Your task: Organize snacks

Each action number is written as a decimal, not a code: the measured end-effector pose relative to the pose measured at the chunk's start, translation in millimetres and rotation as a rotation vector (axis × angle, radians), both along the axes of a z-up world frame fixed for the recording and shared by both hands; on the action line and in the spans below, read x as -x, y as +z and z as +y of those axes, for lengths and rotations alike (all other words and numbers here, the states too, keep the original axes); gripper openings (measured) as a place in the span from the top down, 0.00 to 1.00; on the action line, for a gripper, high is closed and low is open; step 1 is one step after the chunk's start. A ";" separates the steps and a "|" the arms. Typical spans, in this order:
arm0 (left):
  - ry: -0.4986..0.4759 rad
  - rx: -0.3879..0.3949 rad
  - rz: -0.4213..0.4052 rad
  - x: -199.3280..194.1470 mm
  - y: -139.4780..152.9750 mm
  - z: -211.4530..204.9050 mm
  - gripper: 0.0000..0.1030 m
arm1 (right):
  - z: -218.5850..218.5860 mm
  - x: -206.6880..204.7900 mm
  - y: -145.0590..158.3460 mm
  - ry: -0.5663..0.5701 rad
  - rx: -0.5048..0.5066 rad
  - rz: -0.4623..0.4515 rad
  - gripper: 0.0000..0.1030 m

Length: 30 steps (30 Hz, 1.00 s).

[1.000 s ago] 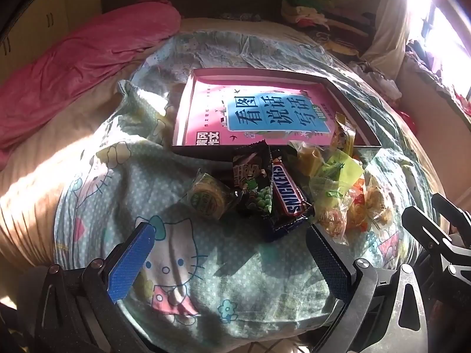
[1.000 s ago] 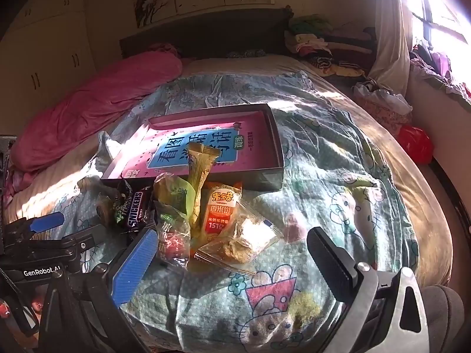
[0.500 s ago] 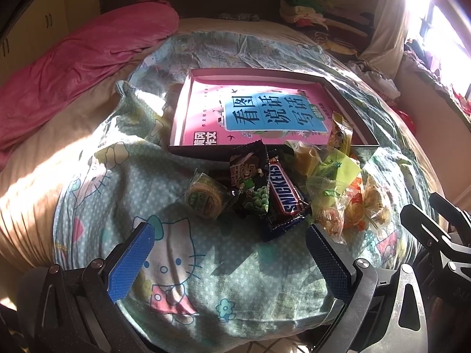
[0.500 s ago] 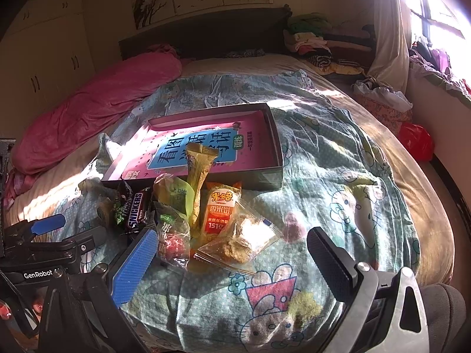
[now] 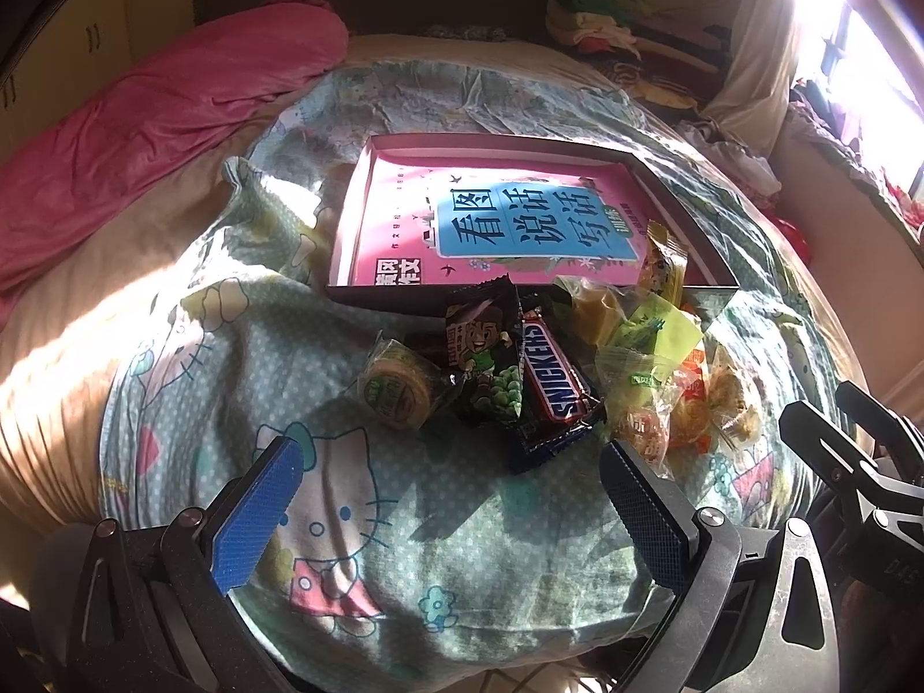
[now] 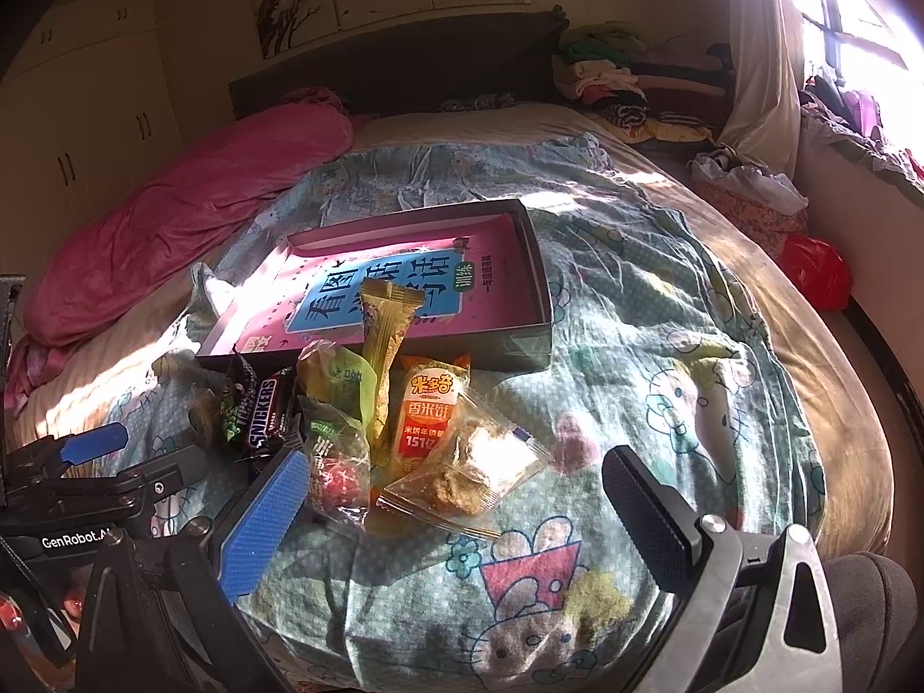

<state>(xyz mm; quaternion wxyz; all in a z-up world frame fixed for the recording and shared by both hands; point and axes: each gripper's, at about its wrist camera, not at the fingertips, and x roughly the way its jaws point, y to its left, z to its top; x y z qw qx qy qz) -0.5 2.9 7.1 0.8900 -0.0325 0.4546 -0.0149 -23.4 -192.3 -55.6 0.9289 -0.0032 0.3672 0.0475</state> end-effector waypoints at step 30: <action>0.017 0.049 0.037 -5.2 -11.3 15.9 0.01 | -13.0 -7.5 -9.3 -0.031 -0.071 0.046 0.01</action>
